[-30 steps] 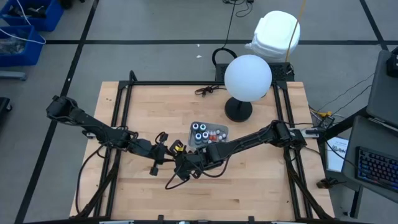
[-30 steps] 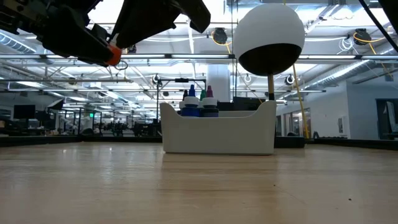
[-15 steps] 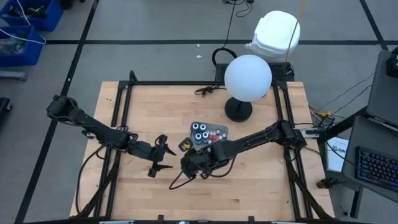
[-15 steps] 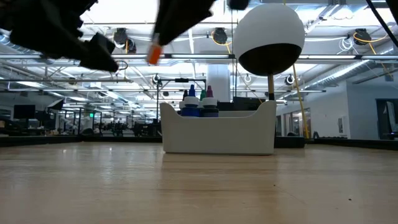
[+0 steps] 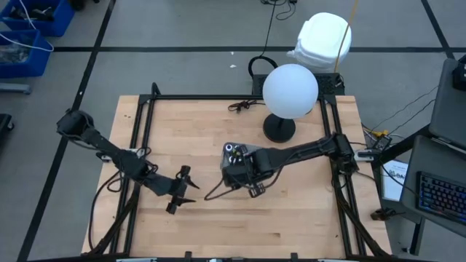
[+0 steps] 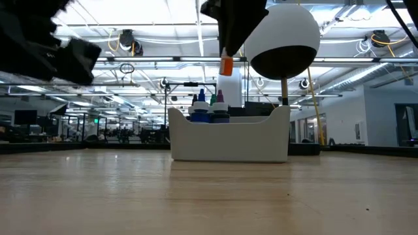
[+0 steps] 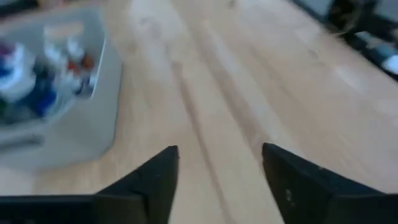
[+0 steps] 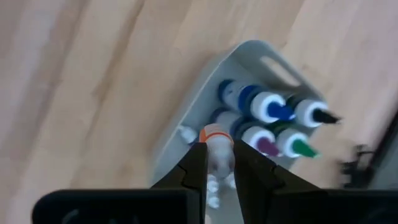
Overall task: Pick & Place food coloring
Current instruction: Put the small orange food coloring bottle into the gray bin
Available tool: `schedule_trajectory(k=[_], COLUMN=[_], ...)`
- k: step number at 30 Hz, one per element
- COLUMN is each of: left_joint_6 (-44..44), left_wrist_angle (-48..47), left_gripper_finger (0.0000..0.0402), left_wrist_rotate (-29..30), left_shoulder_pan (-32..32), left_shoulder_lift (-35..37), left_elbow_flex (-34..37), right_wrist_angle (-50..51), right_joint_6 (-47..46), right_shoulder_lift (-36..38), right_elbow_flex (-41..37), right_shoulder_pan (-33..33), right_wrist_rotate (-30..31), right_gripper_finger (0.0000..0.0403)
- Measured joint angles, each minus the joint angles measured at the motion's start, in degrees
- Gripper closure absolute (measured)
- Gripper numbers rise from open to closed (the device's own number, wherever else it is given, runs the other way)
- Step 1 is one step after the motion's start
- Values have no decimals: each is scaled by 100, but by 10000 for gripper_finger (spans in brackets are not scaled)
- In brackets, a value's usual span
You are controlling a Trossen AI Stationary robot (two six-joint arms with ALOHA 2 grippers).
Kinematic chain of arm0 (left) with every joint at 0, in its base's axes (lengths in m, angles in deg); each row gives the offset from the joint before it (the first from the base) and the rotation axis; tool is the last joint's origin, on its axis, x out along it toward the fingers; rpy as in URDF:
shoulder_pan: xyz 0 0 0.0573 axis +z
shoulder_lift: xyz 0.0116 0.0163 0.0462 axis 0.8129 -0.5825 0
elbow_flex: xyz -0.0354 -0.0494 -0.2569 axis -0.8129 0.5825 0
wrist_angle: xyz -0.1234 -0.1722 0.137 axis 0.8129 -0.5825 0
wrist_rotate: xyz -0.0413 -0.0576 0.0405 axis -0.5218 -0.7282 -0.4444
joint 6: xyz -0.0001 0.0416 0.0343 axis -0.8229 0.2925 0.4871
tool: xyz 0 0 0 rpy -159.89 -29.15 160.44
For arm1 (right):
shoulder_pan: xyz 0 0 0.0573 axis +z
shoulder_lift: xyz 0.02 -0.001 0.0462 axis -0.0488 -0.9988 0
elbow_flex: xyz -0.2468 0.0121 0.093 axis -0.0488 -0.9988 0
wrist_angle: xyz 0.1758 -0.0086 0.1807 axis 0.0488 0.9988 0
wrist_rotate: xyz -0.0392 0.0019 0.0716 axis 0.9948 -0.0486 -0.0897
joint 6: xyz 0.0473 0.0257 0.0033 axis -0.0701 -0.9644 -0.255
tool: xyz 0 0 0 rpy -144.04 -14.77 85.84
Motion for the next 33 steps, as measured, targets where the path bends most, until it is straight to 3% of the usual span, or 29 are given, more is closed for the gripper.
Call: schedule_trajectory(k=[5,10,17,21,26,33], left_joint_6=[890,1214,1318,1116,1284,1399], left_wrist_angle=[305,-188,-1201,-1978,-1764,-1277], left_gripper_finger=[272,385,393,395,397,398], left_wrist_rotate=[27,592,1721,2072,2160,2165], left_shoulder_pan=[-373,-784,-1137,-1078,-916,-608], left_shoulder_lift=[131,1314,3891,4977,5678,6096], left_elbow_flex=[-13,-50,-52,-43,555,1383], right_wrist_angle=[-24,-62,-213,-226,-162,117], right_joint_6=[-177,-136,-125,-122,-73,-128], right_shoulder_lift=[16,16,16,16,18,207], right_elbow_flex=[0,0,0,0,0,0], right_shoulder_pan=[-204,-265,-288,-255,-283,-589], right_wrist_rotate=[-584,-607,-615,-631,-629,-607], right_gripper_finger=[358,358,358,358,358,358])
